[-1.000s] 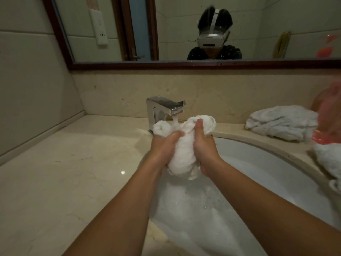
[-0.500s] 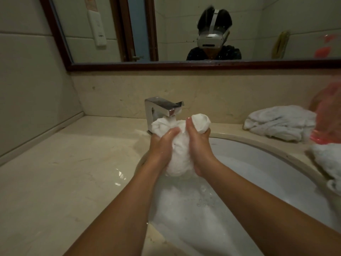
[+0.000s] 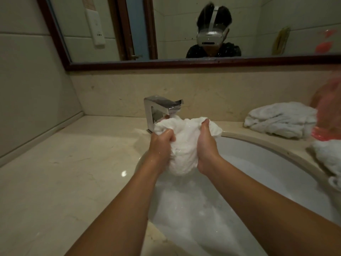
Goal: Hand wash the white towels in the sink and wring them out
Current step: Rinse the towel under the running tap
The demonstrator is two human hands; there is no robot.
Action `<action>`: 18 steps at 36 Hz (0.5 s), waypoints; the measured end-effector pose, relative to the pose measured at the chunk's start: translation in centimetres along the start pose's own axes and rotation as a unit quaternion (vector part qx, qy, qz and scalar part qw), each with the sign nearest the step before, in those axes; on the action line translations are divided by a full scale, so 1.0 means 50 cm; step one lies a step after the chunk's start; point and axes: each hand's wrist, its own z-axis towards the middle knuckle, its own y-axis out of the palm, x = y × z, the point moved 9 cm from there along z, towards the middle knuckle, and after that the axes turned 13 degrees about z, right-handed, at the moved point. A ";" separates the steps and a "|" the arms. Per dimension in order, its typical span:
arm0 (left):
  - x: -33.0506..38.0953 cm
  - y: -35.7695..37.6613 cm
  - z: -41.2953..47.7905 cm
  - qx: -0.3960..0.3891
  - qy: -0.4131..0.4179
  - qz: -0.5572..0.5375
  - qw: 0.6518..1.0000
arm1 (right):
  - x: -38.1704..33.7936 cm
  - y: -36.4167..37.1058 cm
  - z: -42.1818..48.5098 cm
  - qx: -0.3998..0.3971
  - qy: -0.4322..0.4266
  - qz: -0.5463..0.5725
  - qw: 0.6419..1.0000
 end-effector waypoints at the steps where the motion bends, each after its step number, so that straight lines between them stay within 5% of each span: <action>1: -0.006 0.003 0.002 -0.010 -0.015 -0.006 1.000 | 0.001 0.003 -0.001 -0.005 0.001 0.002 1.000; 8: -0.020 0.006 0.010 -0.033 -0.035 -0.076 0.996 | 0.000 0.019 -0.014 -0.030 -0.012 0.025 0.999; 14: -0.041 0.015 0.018 -0.051 -0.067 -0.025 0.996 | -0.088 0.040 -0.061 -0.077 -0.182 0.012 0.980; 18: -0.043 0.011 0.012 -0.035 -0.083 -0.019 0.996 | -0.095 0.032 -0.059 -0.069 -0.181 0.022 0.981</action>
